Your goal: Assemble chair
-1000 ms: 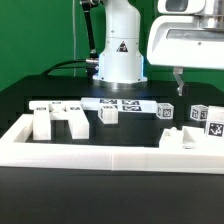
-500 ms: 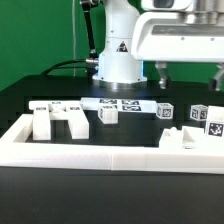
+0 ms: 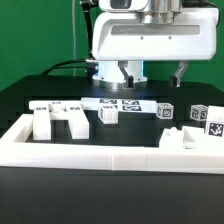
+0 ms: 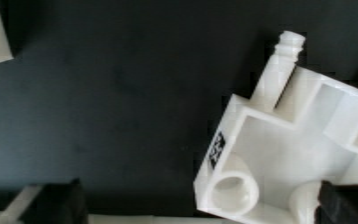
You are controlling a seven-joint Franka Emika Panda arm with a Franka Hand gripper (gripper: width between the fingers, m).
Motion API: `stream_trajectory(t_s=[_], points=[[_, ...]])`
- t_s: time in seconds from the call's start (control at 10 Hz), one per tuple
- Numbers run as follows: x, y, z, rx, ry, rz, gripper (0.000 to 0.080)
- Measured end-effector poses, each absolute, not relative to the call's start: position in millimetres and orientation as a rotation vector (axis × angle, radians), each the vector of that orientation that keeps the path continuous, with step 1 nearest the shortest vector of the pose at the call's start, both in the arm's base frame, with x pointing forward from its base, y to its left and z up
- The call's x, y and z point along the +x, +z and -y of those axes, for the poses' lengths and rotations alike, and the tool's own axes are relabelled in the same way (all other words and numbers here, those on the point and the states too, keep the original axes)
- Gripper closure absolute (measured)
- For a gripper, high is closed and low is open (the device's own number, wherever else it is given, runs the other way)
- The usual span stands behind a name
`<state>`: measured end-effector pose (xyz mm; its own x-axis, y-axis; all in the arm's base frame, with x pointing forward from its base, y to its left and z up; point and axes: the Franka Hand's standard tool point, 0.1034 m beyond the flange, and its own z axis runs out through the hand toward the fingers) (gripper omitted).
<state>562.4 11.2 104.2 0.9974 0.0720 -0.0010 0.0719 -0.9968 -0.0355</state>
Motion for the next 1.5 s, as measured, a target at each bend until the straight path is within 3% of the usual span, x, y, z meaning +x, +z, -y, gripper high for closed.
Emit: stream_trajectory(t_s=[0.2,0.7,1.2,1.5], points=[[556,100.5,-8,-3.105,0.002,0.157,0.0151],[498,61.9,41,-3.140,0.018,0.245,0.0151],[469,54.4,39,-3.130,0.077,0.243,0.0151],[467,50.9,46,-3.137,0.084,0.229,0.0151]])
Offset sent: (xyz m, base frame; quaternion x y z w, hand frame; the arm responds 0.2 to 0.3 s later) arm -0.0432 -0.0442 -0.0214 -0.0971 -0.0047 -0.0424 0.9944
